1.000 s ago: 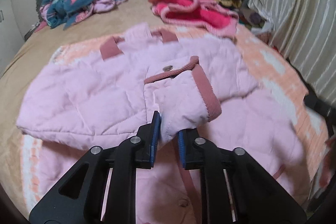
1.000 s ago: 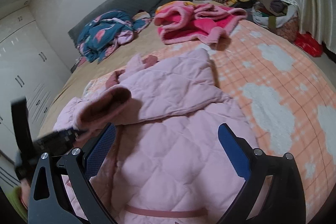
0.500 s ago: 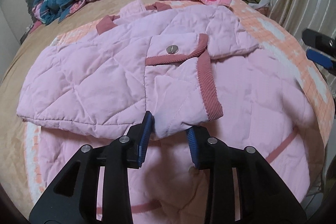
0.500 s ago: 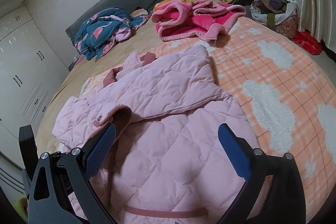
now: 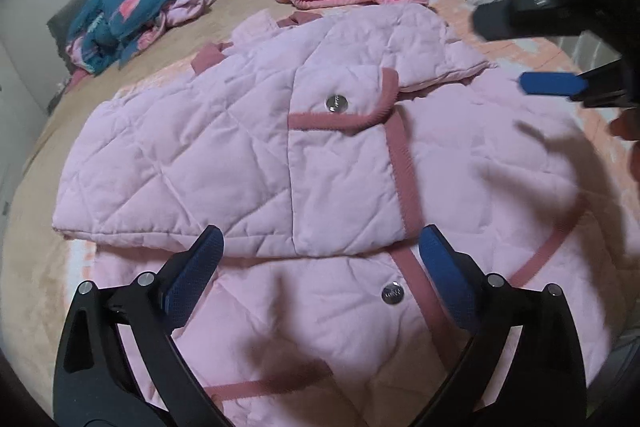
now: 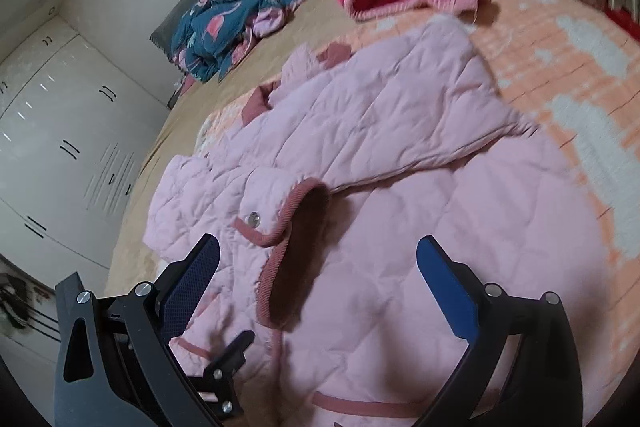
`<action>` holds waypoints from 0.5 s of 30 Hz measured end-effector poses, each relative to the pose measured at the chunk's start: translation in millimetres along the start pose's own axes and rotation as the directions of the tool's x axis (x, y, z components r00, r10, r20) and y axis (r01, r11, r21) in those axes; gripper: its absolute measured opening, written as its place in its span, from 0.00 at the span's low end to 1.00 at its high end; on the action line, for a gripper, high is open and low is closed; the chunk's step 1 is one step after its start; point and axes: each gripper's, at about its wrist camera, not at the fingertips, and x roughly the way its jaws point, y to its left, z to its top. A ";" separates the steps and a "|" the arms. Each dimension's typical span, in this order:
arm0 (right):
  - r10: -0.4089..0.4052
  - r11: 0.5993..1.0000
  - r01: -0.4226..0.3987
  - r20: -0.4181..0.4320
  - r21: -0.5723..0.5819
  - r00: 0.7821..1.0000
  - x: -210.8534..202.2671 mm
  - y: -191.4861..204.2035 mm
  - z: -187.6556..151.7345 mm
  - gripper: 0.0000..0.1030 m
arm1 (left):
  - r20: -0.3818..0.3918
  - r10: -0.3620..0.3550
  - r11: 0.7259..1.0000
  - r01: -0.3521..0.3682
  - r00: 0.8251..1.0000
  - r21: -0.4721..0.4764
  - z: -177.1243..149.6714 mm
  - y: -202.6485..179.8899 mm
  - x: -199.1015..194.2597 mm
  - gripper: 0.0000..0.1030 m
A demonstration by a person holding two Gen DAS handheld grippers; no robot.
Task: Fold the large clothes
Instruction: 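Grasp the ribbed cuff of the folded sleeve with the right gripper and lift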
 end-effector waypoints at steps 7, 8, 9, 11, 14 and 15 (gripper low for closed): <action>0.042 0.999 -0.043 -0.075 -0.015 0.996 32.3 22.1 -3.5 0.96 | 0.007 0.003 0.998 -0.002 1.000 -0.069 -12.7 33.6 -14.5 0.91; 0.047 0.999 -0.049 -0.088 -0.016 0.995 38.6 25.7 -5.0 0.96 | 0.003 0.006 0.996 -0.006 1.000 -0.092 -16.6 42.8 -17.0 0.91; 0.052 0.998 -0.054 -0.094 -0.015 0.994 43.3 28.1 -6.0 0.96 | 0.002 0.009 0.994 -0.009 1.000 -0.107 -19.4 48.7 -19.4 0.91; 0.055 0.998 -0.056 -0.119 -0.005 0.991 57.8 33.8 -9.9 0.96 | -0.003 0.023 0.990 -0.023 1.000 -0.141 -24.7 63.8 -22.8 0.91; 0.059 0.998 -0.056 -0.133 0.022 0.989 74.5 37.8 -13.6 0.96 | -0.004 0.059 0.978 -0.059 0.998 -0.202 -33.5 91.7 -29.6 0.91; 0.063 0.998 -0.059 -0.135 0.037 0.989 79.2 37.7 -14.9 0.96 | -0.003 0.069 0.974 -0.068 0.998 -0.217 -34.1 99.1 -30.9 0.91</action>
